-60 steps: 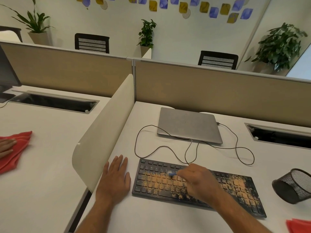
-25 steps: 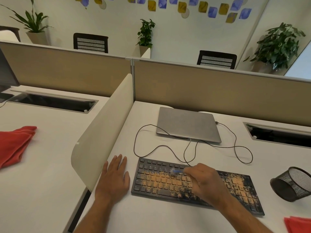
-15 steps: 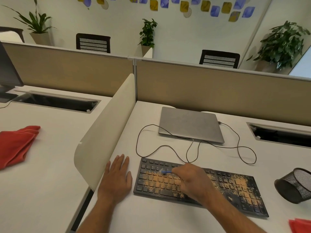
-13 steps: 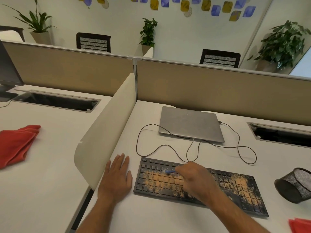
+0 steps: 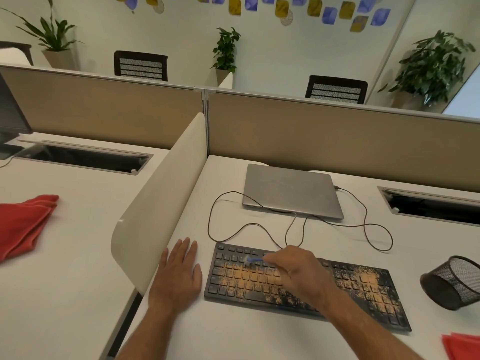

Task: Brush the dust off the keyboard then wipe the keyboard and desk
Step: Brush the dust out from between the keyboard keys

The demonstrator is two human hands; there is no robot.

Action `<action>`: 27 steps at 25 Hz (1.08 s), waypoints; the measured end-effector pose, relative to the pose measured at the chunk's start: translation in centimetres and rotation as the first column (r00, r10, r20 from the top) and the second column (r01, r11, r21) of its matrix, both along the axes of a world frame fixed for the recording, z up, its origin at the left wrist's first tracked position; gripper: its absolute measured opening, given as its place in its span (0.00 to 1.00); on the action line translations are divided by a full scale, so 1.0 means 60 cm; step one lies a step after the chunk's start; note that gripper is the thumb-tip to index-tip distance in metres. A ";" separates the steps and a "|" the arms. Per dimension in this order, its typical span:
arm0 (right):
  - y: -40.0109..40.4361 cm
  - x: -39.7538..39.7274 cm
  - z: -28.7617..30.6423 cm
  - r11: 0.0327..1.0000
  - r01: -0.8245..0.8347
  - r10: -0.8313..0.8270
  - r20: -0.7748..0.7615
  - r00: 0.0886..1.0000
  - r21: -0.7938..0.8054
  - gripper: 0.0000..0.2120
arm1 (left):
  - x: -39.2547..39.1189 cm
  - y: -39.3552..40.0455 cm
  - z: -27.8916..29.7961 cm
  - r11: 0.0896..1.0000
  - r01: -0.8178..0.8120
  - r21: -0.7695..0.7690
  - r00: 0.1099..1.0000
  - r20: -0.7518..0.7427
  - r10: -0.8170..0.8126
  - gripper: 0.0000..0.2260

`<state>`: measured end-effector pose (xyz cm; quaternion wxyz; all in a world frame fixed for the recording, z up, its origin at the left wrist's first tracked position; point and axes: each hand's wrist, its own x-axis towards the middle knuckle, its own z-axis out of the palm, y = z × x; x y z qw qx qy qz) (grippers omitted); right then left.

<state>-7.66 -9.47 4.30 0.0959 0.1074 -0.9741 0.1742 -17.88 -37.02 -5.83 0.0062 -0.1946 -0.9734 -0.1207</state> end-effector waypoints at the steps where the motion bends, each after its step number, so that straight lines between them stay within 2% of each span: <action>1: -0.003 -0.001 -0.003 0.999 -0.012 0.011 0.024 1.000 0.036 0.14 | 0.000 0.001 0.001 1.000 0.001 -0.009 1.000 0.003 -0.001 0.36; 4: 0.003 0.002 -0.008 0.991 0.012 -0.015 0.023 1.000 0.136 0.18 | -0.002 0.001 0.001 1.000 0.002 -0.019 1.000 0.005 -0.002 0.37; 9: 0.031 0.010 0.001 0.981 0.069 -0.071 0.004 0.997 0.180 0.20 | -0.002 0.001 -0.002 1.000 0.000 -0.007 1.000 0.005 0.000 0.36; 14: 0.048 0.012 0.014 0.983 0.151 -0.150 -0.015 0.989 0.101 0.17 | -0.001 0.001 -0.002 1.000 0.001 0.007 1.000 0.005 -0.001 0.36; 19: 0.042 0.028 -0.001 0.988 0.082 -0.084 0.008 0.996 0.133 0.22 | -0.001 0.001 0.000 1.000 0.004 0.007 1.000 0.004 -0.004 0.37; 22: 0.043 0.041 -0.008 0.987 0.041 -0.047 0.031 0.998 0.154 0.21 | 0.000 0.001 0.001 1.000 0.001 0.011 1.000 0.002 -0.001 0.37; 27: 0.058 0.036 0.007 0.989 0.120 -0.117 -0.042 0.992 0.081 0.21 | -0.001 0.002 -0.001 1.000 0.006 0.007 1.000 -0.008 -0.006 0.37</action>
